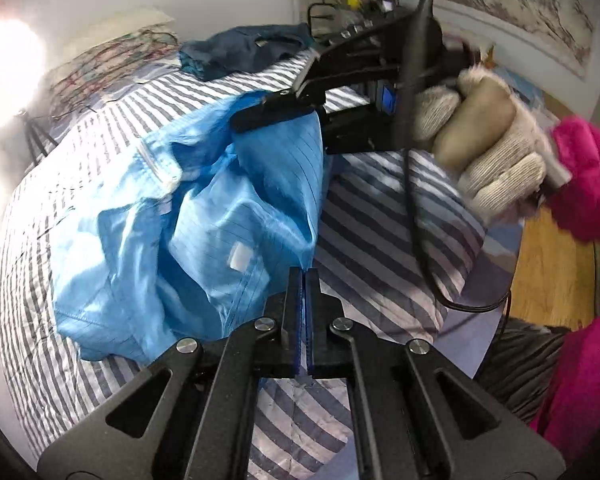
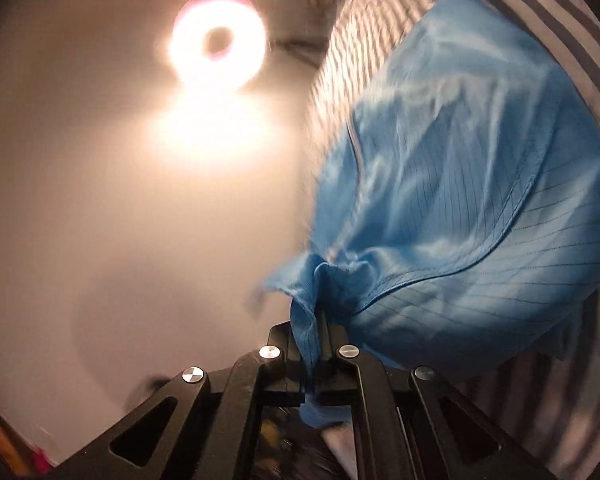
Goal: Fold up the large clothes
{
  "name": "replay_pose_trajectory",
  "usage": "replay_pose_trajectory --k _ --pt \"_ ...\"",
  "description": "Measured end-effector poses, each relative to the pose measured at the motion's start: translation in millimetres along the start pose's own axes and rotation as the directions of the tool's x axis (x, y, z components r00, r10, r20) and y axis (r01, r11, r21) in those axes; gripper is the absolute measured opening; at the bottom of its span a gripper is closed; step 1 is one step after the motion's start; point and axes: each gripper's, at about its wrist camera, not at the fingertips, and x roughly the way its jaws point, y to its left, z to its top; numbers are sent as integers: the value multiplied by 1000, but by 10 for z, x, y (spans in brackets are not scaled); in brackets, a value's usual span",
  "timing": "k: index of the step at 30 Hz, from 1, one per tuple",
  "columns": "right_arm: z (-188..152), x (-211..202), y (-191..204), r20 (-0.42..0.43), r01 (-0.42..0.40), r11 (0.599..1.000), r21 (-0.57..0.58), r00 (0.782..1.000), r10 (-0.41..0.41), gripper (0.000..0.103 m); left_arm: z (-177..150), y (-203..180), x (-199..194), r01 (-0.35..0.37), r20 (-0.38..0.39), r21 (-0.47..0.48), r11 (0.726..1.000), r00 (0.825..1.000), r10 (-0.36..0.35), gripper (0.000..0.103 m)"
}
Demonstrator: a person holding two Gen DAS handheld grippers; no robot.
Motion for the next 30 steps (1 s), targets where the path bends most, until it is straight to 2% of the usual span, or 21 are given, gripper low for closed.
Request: replay_pose_trajectory --k 2,4,5,7,8,9,10,13,16,19,20,21,22,24,27,30 --pt "10 -54 -130 59 -64 996 56 996 61 0 1 27 -56 -18 14 -14 1000 1000 18 0" --pt "3 -51 -232 77 -106 990 90 992 99 0 6 88 -131 -25 36 -50 998 999 27 0" --pt "-6 -48 -247 75 -111 990 89 992 105 1 9 115 -164 -19 41 -65 998 999 22 0" --pt "-31 -68 -215 54 -69 995 70 996 66 11 12 103 -214 -35 55 -53 998 998 38 0" --pt "-36 -77 -194 37 -33 998 61 999 31 37 13 94 -211 -27 49 -47 999 998 30 0" --pt "-51 -107 -154 27 16 998 55 999 -18 57 16 93 -201 -25 50 -45 999 998 27 0" --pt "-72 -169 -113 26 44 998 42 999 -45 60 9 80 -200 -22 52 -44 999 998 24 0" --pt "-120 -260 26 -7 130 991 -16 991 -130 60 -10 47 -213 -8 59 -36 999 998 11 0" --pt "-237 -259 62 -79 161 987 -19 984 -162 59 -37 -21 -224 -17 56 -15 1000 998 17 0" --pt "-349 -109 42 -150 180 984 -10 972 -180 48 -42 -15 -260 -11 56 -18 1000 998 12 0" --pt "-394 -60 16 -173 184 983 7 968 -180 39 -46 -7 -272 -4 53 -20 1000 999 5 0" --pt "-424 -27 -8 -180 167 986 24 971 -161 29 -54 -11 -277 -5 47 -20 1000 999 6 0" --pt "-441 4 -26 -182 142 989 37 974 -133 25 -66 -10 -272 -6 40 -16 1000 999 6 0" --pt "-465 59 -67 -165 87 994 59 983 -76 7 -94 11 -234 -1 24 -15 1000 1000 1 0" --pt "-505 14 -87 -68 -54 993 105 996 61 3 -143 21 -182 14 -1 -23 1000 1000 -14 0" --pt "-514 -114 -90 21 -158 981 110 988 156 2 -176 7 -163 6 -8 -20 1000 1000 -6 0"
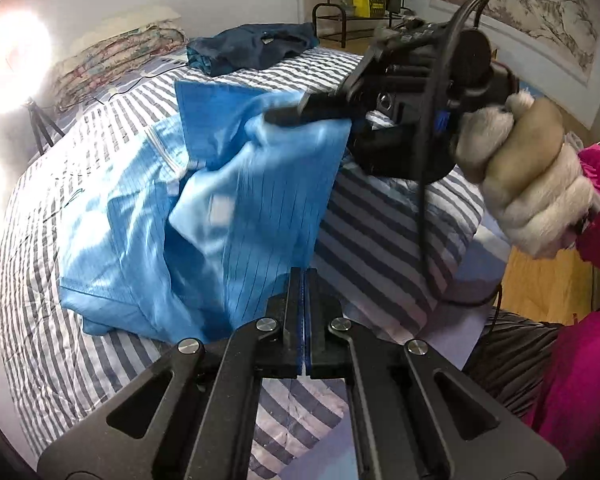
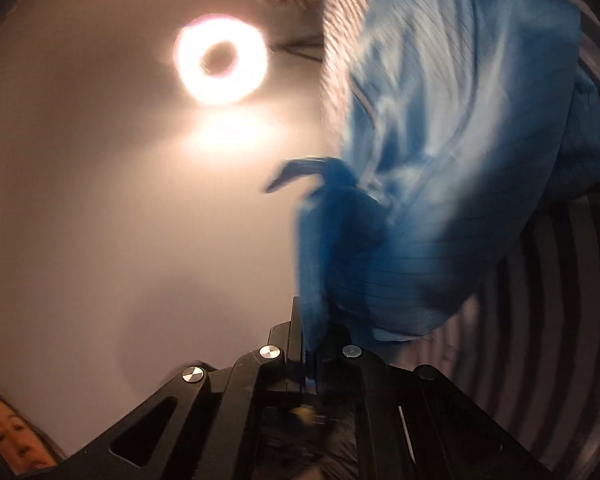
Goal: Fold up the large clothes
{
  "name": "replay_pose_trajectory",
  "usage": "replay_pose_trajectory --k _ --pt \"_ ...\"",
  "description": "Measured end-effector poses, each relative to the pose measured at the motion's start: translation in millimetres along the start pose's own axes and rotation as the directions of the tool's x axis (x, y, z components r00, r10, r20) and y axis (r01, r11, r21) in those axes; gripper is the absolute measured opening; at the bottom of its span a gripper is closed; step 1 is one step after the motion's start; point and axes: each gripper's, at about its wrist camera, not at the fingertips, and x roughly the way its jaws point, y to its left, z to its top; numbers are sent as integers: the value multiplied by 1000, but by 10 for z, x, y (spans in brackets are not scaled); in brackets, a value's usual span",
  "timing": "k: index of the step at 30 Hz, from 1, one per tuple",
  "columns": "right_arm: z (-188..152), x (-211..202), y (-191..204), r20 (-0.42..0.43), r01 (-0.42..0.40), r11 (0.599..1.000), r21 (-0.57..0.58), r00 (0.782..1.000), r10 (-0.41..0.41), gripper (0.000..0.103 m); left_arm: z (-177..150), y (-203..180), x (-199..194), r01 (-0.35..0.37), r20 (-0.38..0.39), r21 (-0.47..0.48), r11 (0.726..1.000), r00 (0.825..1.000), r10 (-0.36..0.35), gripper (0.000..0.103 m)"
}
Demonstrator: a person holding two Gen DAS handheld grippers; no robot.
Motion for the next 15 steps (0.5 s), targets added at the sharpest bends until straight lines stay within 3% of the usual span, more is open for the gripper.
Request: replay_pose_trajectory --k 6,8,9,10,13,14,15 --pt "21 -162 63 10 39 999 -23 999 -39 6 45 4 -257 -9 90 -38 999 996 12 0" --pt "46 -177 101 11 55 998 -35 998 -54 8 75 24 -265 -21 105 -42 999 994 25 19" --pt "55 -145 122 12 56 998 -34 998 -55 8 83 22 -236 -31 101 -35 999 994 34 41" --pt "94 -89 102 15 55 998 -31 998 -54 8 89 10 -194 -43 100 -19 999 994 45 46" --pt "126 20 101 6 95 995 -29 995 -95 10 107 16 -84 -57 71 12 998 996 56 46" --pt "126 5 158 3 155 986 -63 988 -155 16 103 20 -61 -56 67 16 998 996 54 46" --pt "63 -111 261 4 211 972 -108 977 -212 29 88 22 -38 -58 66 21 998 996 57 46"
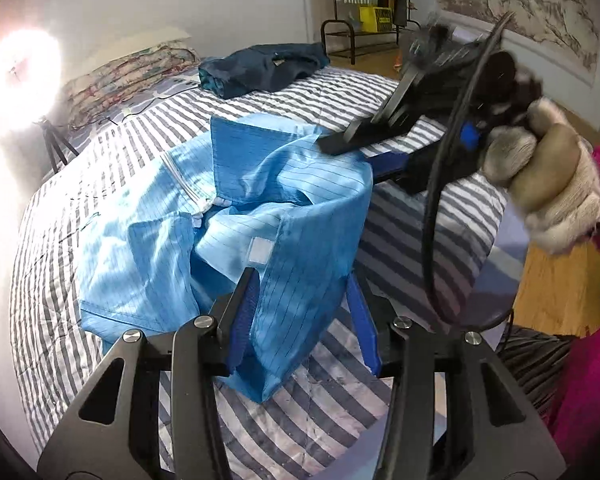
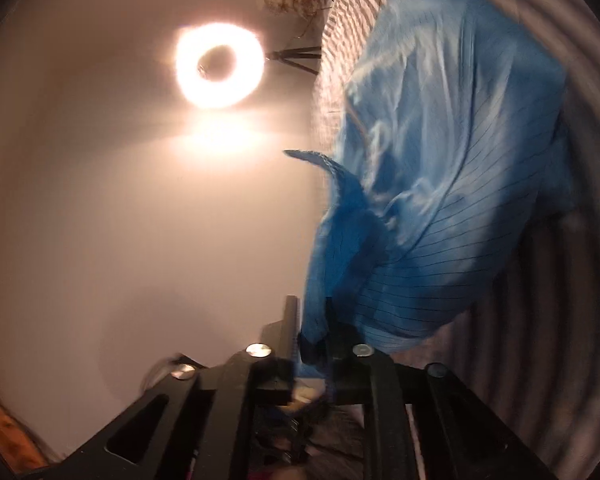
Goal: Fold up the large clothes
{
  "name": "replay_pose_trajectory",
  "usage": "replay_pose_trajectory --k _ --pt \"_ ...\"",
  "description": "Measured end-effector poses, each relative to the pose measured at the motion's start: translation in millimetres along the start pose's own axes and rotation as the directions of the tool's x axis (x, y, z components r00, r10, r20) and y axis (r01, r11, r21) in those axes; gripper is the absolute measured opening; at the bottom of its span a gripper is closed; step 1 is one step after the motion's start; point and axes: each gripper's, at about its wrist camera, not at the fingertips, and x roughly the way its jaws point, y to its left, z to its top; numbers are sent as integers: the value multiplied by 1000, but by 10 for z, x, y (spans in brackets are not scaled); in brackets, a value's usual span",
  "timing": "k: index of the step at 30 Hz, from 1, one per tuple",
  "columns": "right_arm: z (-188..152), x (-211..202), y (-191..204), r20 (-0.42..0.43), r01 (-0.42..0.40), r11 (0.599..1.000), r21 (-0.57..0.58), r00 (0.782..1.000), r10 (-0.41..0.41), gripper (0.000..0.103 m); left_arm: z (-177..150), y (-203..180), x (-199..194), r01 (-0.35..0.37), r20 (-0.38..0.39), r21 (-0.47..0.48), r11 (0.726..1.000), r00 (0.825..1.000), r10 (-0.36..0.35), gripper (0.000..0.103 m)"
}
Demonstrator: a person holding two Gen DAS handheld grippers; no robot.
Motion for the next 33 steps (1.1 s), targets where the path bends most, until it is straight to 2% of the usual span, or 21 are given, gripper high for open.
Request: replay_pose_trajectory --k 1,2,3,6,8,11,14,15,17,18,19,21,27,28,29,30,31,32,33 --pt "-32 -81 66 5 57 997 -46 998 -57 36 -16 -16 30 -7 -4 16 1000 1000 7 46" --pt "-28 -173 149 22 146 984 -105 989 -145 45 -33 -22 52 -13 -8 30 999 1000 14 46" --pt "-10 -241 228 44 227 963 -143 974 -223 47 -48 -53 84 -21 -13 47 999 1000 22 46" --pt "63 -338 450 74 342 919 -197 940 -334 47 -91 -130 136 -31 -19 68 997 999 32 46" --pt "95 -300 660 74 405 875 -266 914 -400 47 -114 -195 135 -55 -8 90 994 998 56 46" --pt "132 -137 891 8 462 826 -322 874 -486 47 -174 -286 159 -56 -16 109 992 998 58 46" --pt "178 144 927 -63 556 748 -361 786 -615 47 -221 -352 242 -68 -39 136 988 997 74 46" --pt "235 297 884 -81 599 706 -378 738 -670 47 -231 -371 269 -76 -45 145 987 996 83 46" --pt "341 519 776 -106 651 647 -399 667 -737 47 -237 -383 311 -72 -53 149 986 995 80 37" --pt "393 615 714 -119 674 620 -401 633 -765 48 -239 -388 324 -64 -59 151 987 996 73 26" --pt "402 665 660 -124 685 605 -406 615 -779 47 -240 -394 342 -60 -69 156 986 995 71 16" --pt "470 853 644 -113 701 551 -452 568 -815 48 -254 -401 355 -52 -77 163 985 995 65 7" --pt "465 1261 770 -65 694 401 -599 457 -887 47 -278 -385 292 -11 -69 139 990 997 21 0" --pt "457 1334 774 -65 681 390 -620 451 -890 45 -286 -382 268 -10 -65 141 990 998 20 0" --pt "463 1384 755 -76 668 400 -627 459 -885 32 -286 -355 263 -10 -62 140 990 998 18 0" --pt "469 1387 754 -102 652 436 -620 483 -869 19 -299 -365 229 -13 -58 137 990 998 21 0" --pt "501 1370 748 -129 638 487 -596 522 -843 16 -313 -348 194 -13 -53 129 992 998 20 0" --pt "514 1381 703 -151 621 545 -564 571 -807 12 -338 -349 142 -12 -47 119 993 999 18 0" --pt "584 1285 672 -181 587 641 -495 652 -737 7 -348 -328 110 -11 -41 108 994 999 15 0"
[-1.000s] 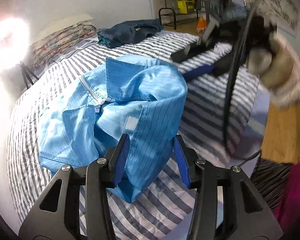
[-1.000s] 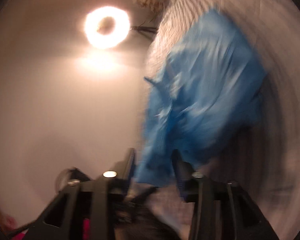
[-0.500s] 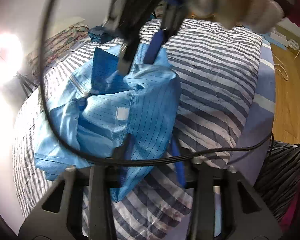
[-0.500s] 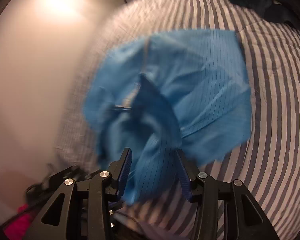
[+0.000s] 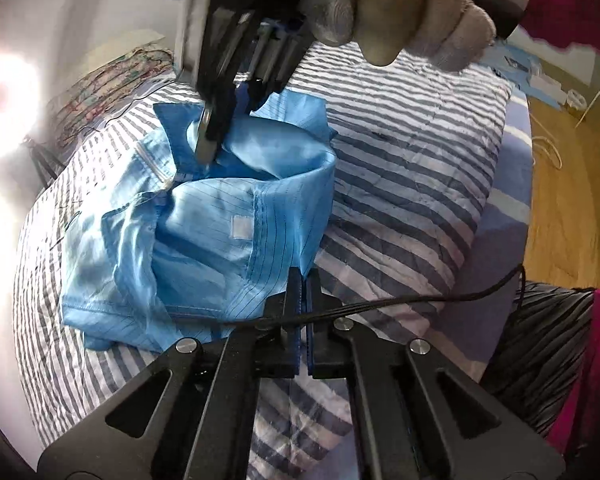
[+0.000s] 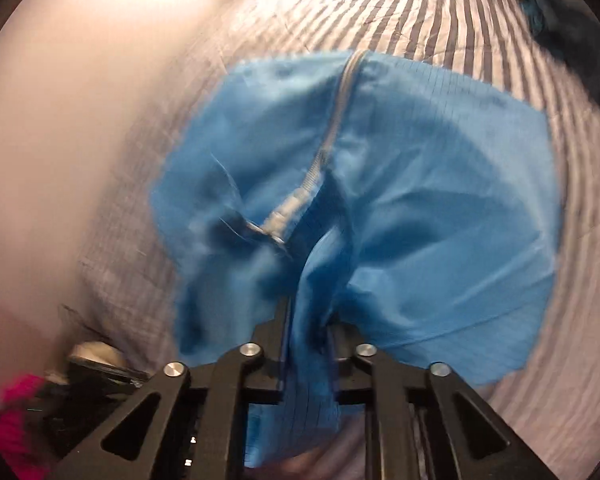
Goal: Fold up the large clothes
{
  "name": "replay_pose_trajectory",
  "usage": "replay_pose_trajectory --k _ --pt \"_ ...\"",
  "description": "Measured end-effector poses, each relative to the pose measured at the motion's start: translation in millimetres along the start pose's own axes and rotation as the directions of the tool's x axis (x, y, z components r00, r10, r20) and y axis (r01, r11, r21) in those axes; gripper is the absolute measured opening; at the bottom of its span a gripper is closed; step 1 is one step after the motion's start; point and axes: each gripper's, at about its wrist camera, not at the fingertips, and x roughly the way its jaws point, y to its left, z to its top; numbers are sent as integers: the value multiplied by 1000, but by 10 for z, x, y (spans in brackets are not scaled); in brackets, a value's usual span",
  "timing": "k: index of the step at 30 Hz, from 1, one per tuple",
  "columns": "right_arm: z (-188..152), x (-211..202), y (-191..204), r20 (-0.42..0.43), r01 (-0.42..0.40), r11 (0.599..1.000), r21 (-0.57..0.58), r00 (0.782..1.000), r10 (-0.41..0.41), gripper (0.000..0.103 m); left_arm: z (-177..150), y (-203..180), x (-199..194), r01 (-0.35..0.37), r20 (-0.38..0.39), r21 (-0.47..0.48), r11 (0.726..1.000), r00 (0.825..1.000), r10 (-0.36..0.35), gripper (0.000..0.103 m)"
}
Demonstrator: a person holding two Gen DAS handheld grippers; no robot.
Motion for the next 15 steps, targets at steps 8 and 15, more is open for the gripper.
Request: replay_pose_trajectory --k 8,15 --pt "-175 -391 -420 157 -62 991 115 987 44 36 26 72 -144 -12 30 -28 1000 999 13 0" --pt "-253 -460 78 -9 66 998 1 998 -66 40 95 18 -117 -25 31 -1 1000 999 25 0"
